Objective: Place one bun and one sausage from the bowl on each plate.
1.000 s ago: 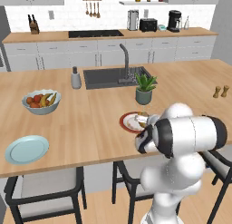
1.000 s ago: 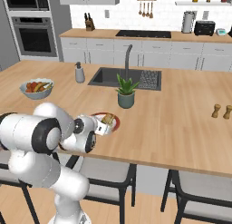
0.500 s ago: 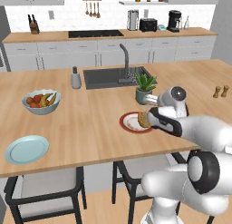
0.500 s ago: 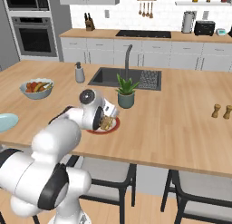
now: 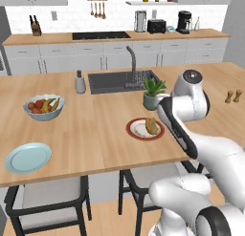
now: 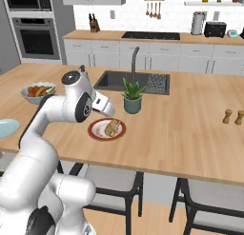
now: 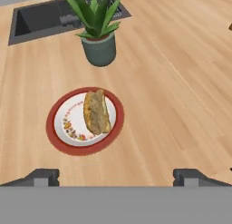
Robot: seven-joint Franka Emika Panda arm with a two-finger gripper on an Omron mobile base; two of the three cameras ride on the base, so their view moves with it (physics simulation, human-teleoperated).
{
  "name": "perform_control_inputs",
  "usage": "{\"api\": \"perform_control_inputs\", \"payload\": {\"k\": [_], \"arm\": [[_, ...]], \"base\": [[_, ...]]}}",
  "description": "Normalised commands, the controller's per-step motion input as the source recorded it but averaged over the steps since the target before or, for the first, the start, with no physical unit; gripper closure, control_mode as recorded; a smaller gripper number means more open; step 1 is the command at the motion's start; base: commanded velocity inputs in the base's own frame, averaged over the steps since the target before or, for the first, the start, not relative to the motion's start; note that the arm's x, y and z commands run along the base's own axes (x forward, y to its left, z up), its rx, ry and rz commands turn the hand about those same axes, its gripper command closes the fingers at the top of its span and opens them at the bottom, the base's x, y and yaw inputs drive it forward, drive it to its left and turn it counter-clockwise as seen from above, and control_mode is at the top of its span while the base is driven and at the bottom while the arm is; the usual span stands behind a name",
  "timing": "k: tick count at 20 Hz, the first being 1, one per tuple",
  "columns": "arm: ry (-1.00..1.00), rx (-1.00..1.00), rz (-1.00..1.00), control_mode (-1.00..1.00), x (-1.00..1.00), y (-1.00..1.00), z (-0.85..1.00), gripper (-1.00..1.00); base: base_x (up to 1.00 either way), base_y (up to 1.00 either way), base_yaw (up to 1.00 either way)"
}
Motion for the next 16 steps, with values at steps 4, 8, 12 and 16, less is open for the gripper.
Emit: {"api": "perform_control_inputs", "payload": {"k": [4, 8, 12, 16], "arm": [[0.01, -0.01, 0.21, -1.00, -0.86, 0.00, 0.00, -1.00], [0.02, -0.03, 0.04, -1.00, -0.81, 0.02, 0.01, -1.00], [0.05, -0.01, 0.04, -1.00, -0.08, 0.02, 0.09, -1.00], [0.03, -0.01, 0.01, -1.00, -0.01, 0.23, 0.00, -1.00]], "base": [[0.00, 0.00, 0.00], [0.00, 0.00, 0.00], [0.00, 0.00, 0.00], [0.00, 0.00, 0.00]]}}
